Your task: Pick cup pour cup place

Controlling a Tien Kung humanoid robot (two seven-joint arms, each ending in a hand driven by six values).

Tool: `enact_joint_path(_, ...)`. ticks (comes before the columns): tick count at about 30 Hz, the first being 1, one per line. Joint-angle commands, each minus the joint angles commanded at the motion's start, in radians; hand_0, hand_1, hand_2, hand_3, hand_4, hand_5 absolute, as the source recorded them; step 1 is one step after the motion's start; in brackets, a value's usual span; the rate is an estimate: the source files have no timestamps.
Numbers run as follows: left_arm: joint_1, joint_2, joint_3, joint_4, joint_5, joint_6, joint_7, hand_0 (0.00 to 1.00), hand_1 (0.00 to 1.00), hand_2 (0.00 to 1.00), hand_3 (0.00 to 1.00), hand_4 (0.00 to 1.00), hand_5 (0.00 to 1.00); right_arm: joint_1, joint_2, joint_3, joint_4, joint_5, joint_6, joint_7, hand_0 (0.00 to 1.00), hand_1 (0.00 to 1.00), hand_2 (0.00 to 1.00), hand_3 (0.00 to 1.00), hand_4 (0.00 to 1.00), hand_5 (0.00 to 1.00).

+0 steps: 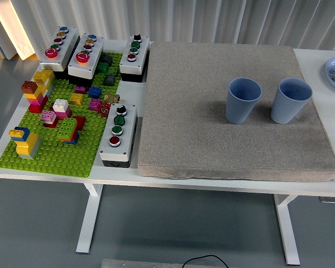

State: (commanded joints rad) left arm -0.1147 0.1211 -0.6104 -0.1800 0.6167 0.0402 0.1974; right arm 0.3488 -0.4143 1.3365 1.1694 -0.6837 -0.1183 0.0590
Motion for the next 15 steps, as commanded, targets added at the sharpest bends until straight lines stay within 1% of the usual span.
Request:
enact_joint_path(1, 0.000, 0.000, 0.001, 0.000, -0.001, 0.000, 0.000, 0.743, 0.797, 0.856, 0.646, 0.546, 0.932, -0.004, 0.002, 0.008, -0.009, -0.004, 0.005, 0.001, 0.888, 0.815, 0.847, 0.866, 0.762, 0.612)
enact_joint_path(2, 0.000, 0.000, 0.000, 0.000, -0.001, 0.000, 0.000, 0.742, 0.797, 0.855, 0.646, 0.546, 0.933, -0.008, 0.003, 0.016, -0.018, -0.007, 0.010, -0.001, 0.858, 0.776, 0.802, 0.841, 0.782, 0.473)
enact_joint_path(7, 0.000, 0.000, 0.002, 0.000, -0.001, -0.001, 0.000, 0.742, 0.797, 0.855, 0.646, 0.546, 0.933, -0.031, 0.001, 0.043, -0.040, -0.027, 0.021, -0.015, 0.858, 0.776, 0.802, 0.841, 0.782, 0.473)
enact_joint_path(8, 0.000, 0.000, 0.001, 0.000, 0.000, -0.001, 0.000, 0.742, 0.797, 0.856, 0.646, 0.546, 0.933, -0.038, 0.000, 0.047, -0.045, -0.032, 0.024, -0.018, 0.852, 0.770, 0.790, 0.841, 0.783, 0.452)
enact_joint_path(11, 0.000, -0.001, 0.000, 0.000, 0.004, -0.002, 0.002, 0.742, 0.797, 0.856, 0.646, 0.546, 0.933, -0.051, 0.007, 0.057, -0.056, -0.042, 0.029, -0.022, 0.852, 0.770, 0.790, 0.841, 0.783, 0.452)
enact_joint_path(15, -0.001, -0.001, 0.001, 0.000, 0.005, -0.003, 0.002, 0.743, 0.797, 0.855, 0.646, 0.546, 0.933, -0.069, 0.021, 0.064, -0.064, -0.066, 0.063, -0.029, 0.855, 0.772, 0.795, 0.845, 0.780, 0.450)
